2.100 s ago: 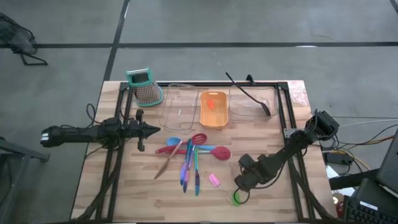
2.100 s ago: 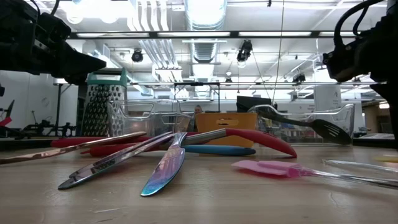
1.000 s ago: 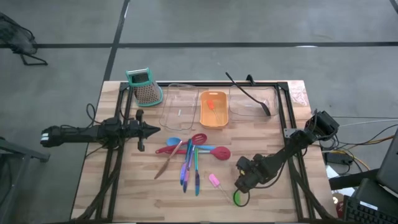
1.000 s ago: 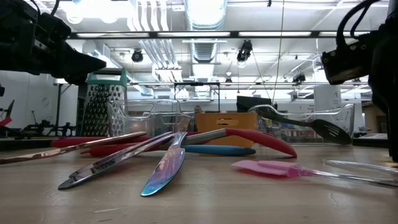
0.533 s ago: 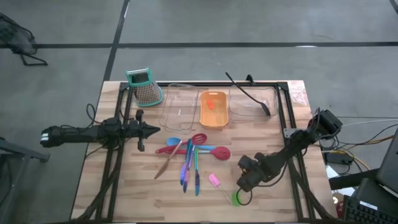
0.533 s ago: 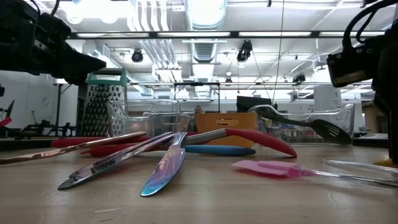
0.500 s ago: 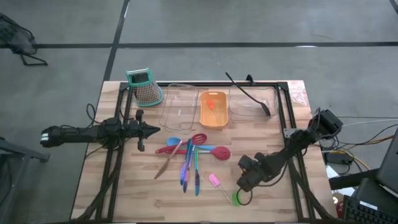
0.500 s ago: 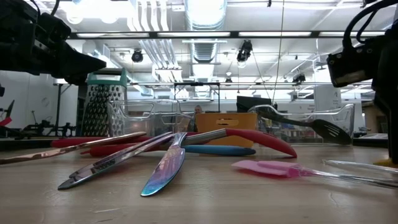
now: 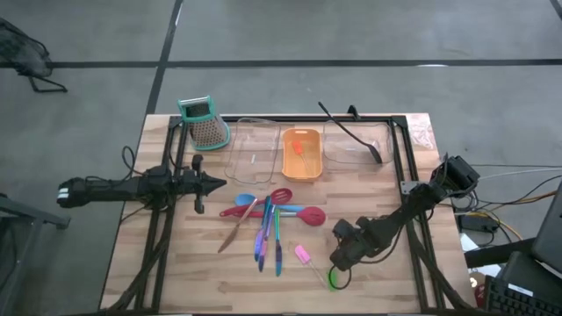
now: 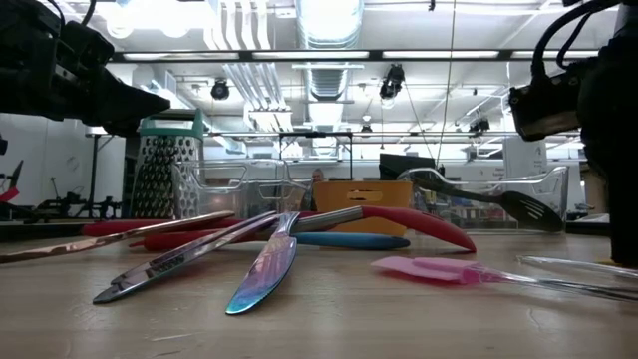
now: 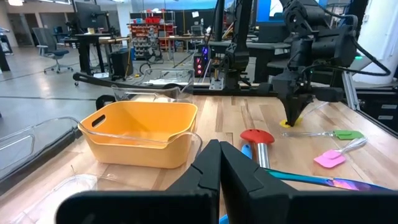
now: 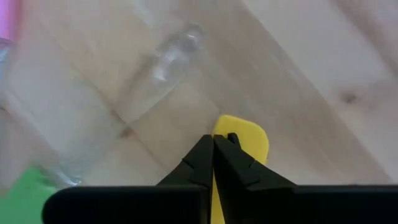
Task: Pick & Place Kitchen Items
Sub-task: Put the yellow spatula into the orange bin
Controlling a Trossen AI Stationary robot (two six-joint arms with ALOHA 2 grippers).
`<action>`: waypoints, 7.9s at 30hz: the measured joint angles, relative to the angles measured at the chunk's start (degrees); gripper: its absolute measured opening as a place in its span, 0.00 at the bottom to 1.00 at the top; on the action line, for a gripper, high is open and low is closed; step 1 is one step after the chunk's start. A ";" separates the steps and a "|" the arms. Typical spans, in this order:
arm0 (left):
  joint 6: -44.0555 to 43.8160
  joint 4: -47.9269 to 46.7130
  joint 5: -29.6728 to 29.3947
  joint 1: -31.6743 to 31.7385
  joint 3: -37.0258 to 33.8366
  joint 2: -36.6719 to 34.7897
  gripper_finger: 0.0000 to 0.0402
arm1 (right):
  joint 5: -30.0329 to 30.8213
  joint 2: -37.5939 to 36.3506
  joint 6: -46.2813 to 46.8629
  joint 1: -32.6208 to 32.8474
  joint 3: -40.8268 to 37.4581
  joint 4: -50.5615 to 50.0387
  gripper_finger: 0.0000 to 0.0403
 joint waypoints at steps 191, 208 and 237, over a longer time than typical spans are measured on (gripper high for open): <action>0.00 -0.93 -0.01 0.00 -0.01 0.22 0.01 | 35.55 10.51 24.60 15.78 1.45 -10.38 0.73; 0.00 -1.08 -0.01 -0.01 0.00 0.22 0.01 | 42.87 22.13 40.61 19.61 1.72 -12.16 0.59; 0.00 -1.43 -0.01 0.00 0.00 0.22 0.01 | 41.99 9.12 33.96 19.28 0.86 -23.50 0.01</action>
